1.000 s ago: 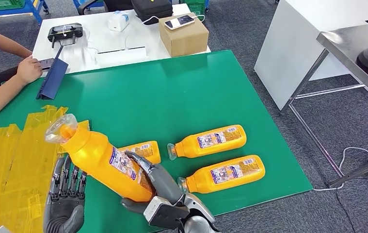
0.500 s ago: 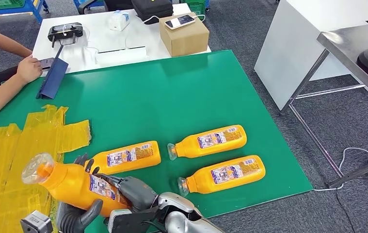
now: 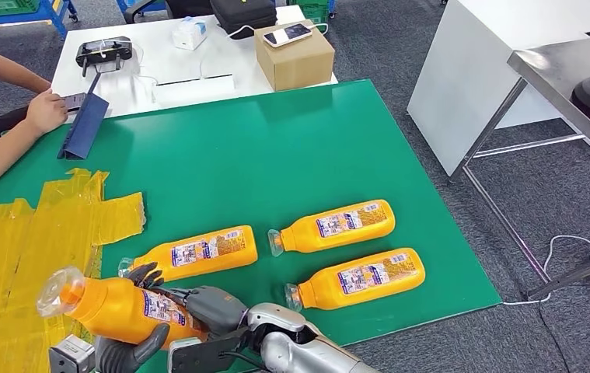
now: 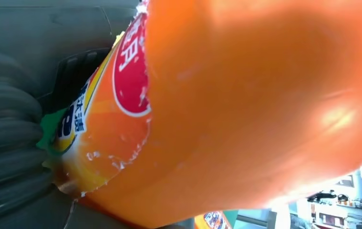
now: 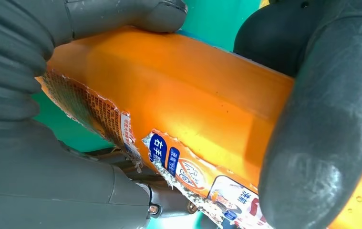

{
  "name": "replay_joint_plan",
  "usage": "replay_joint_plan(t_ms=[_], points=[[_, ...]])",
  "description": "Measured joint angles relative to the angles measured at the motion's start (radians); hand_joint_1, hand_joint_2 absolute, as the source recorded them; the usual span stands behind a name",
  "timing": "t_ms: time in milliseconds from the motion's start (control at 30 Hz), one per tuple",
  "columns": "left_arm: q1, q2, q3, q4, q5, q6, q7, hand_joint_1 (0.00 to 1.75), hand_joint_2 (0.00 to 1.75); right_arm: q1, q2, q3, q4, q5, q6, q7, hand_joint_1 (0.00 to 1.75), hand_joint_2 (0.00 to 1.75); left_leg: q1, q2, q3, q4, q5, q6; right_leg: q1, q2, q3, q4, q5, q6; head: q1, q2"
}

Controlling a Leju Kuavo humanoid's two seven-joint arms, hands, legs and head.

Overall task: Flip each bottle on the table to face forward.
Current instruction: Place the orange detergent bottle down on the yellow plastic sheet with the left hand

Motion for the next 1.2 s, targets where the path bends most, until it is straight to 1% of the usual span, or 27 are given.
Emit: replay_joint_plan(t_ms=[133, 167, 233, 267, 300, 367, 433, 500, 567, 633, 733, 900, 967, 1033, 1100, 1200], points=[[0.000, -0.014, 0.016, 0.000, 0.000, 0.009, -0.022, 1.75, 1.75, -0.002, 0.005, 0.003, 0.008, 0.000, -0.021, 0.006, 1.75, 1.75, 0.000, 0.000, 0.000, 0.000, 0.000, 0.000, 0.000, 0.000, 0.000, 0.000, 0.000, 0.000, 0.000, 0.000], [-0.001, -0.019, 0.020, 0.000, 0.000, 0.010, -0.027, 1.75, 1.75, -0.002, 0.005, 0.003, 0.008, 0.001, -0.028, 0.007, 1.40, 1.75, 0.000, 0.000, 0.000, 0.000, 0.000, 0.000, 0.000, 0.000, 0.000, 0.000, 0.000, 0.000, 0.000, 0.000], [-0.003, -0.031, 0.030, -0.005, 0.003, 0.012, -0.039, 1.75, 1.75, 0.000, 0.006, 0.002, 0.007, 0.004, -0.050, 0.012, 0.60, 1.75, 0.000, 0.000, 0.000, 0.000, 0.000, 0.000, 0.000, 0.000, 0.000, 0.000, 0.000, 0.000, 0.000, 0.000], [-0.004, -0.037, 0.036, -0.009, 0.003, 0.016, -0.047, 1.75, 1.75, 0.003, 0.006, 0.002, 0.003, 0.007, -0.067, 0.016, 0.16, 1.75, 0.000, 0.000, 0.000, 0.000, 0.000, 0.000, 0.000, 0.000, 0.000, 0.000, 0.000, 0.000, 0.000, 0.000], [-0.005, -0.044, 0.041, -0.016, 0.002, 0.021, -0.055, 1.75, 1.75, 0.006, 0.005, 0.000, -0.003, 0.012, -0.087, 0.021, 0.07, 1.75, 0.000, 0.000, 0.000, 0.000, 0.000, 0.000, 0.000, 0.000, 0.000, 0.000, 0.000, 0.000, 0.000, 0.000], [-0.006, -0.058, 0.055, -0.037, -0.015, 0.045, -0.073, 1.75, 1.75, 0.016, 0.002, -0.008, -0.030, 0.027, -0.127, 0.039, 0.00, 1.75, 0.000, 0.000, 0.000, 0.000, 0.000, 0.000, 0.000, 0.000, -0.001, 0.000, 0.000, 0.000, 0.000, 0.000], [-0.011, -0.073, 0.074, -0.069, -0.073, 0.113, -0.092, 1.75, 1.75, 0.028, -0.007, -0.026, -0.065, 0.044, -0.158, 0.073, 0.00, 0.87, 0.000, 0.000, -0.001, 0.000, 0.000, 0.000, 0.000, 0.000, 0.000, 0.000, 0.000, 0.000, 0.000, 0.000], [-0.022, -0.085, 0.099, -0.102, -0.164, 0.227, -0.111, 1.75, 1.75, 0.038, -0.025, -0.054, -0.099, 0.058, -0.172, 0.108, 0.00, 0.00, 0.000, -0.001, -0.001, 0.000, 0.000, 0.000, 0.000, -0.001, 0.000, 0.000, 0.000, 0.000, 0.000, 0.000], [-0.038, -0.092, 0.130, -0.132, -0.259, 0.351, -0.124, 1.75, 1.75, 0.040, -0.046, -0.095, -0.133, 0.063, -0.173, 0.128, 0.00, 0.00, 0.000, -0.001, -0.001, 0.000, 0.000, 0.000, 0.000, -0.001, 0.000, 0.000, 0.001, 0.000, 0.000, 0.000], [-0.054, -0.094, 0.155, -0.154, -0.316, 0.428, -0.129, 1.75, 1.75, 0.032, -0.063, -0.135, -0.160, 0.062, -0.169, 0.136, 0.00, 0.00, 0.000, -0.001, -0.001, 0.000, 0.001, 0.000, 0.000, -0.001, 0.000, 0.000, 0.001, 0.000, 0.000, 0.000], [-0.064, -0.095, 0.177, -0.173, -0.331, 0.448, -0.129, 1.75, 1.75, 0.025, -0.081, -0.172, -0.184, 0.060, -0.166, 0.139, 0.00, 0.00, 0.000, 0.000, 0.000, 0.000, 0.001, 0.001, 0.000, -0.001, 0.001, 0.000, 0.001, 0.000, 0.000, 0.000], [-0.069, -0.096, 0.187, -0.184, -0.334, 0.451, -0.132, 1.75, 1.75, 0.024, -0.092, -0.192, -0.201, 0.061, -0.164, 0.140, 0.00, 0.00, 0.000, 0.000, -0.001, 0.000, 0.001, 0.001, 0.000, -0.001, 0.000, 0.000, 0.001, 0.000, 0.000, 0.000], [-0.070, -0.096, 0.190, -0.184, -0.337, 0.455, -0.132, 1.75, 1.75, 0.024, -0.094, -0.196, -0.205, 0.062, -0.164, 0.140, 0.00, 0.87, 0.000, 0.000, -0.001, 0.000, 0.001, 0.001, 0.000, -0.001, 0.000, 0.000, 0.001, 0.000, 0.000, 0.000], [-0.073, -0.096, 0.193, -0.185, -0.359, 0.484, -0.127, 1.75, 1.75, 0.021, -0.097, -0.200, -0.206, 0.067, -0.165, 0.145, 0.00, 1.75, 0.000, 0.000, -0.001, 0.000, 0.001, 0.001, 0.000, -0.001, 0.000, 0.000, 0.001, 0.000, 0.000, 0.000], [-0.086, -0.091, 0.201, -0.183, -0.409, 0.559, -0.113, 1.75, 1.75, 0.004, -0.102, -0.209, -0.204, 0.067, -0.159, 0.157, 0.00, 1.75, 0.000, -0.001, -0.002, 0.000, 0.001, 0.001, 0.000, -0.001, -0.001, 0.000, 0.001, 0.000, 0.000, 0.000], [-0.135, -0.069, 0.229, -0.160, -0.536, 0.719, -0.080, 1.75, 1.75, -0.077, -0.110, -0.234, -0.168, 0.038, -0.108, 0.167, 0.00, 1.75, 0.000, -0.001, -0.002, 0.000, 0.002, 0.001, 0.000, -0.001, -0.001, 0.000, 0.002, 0.001, 0.000, 0.000]])
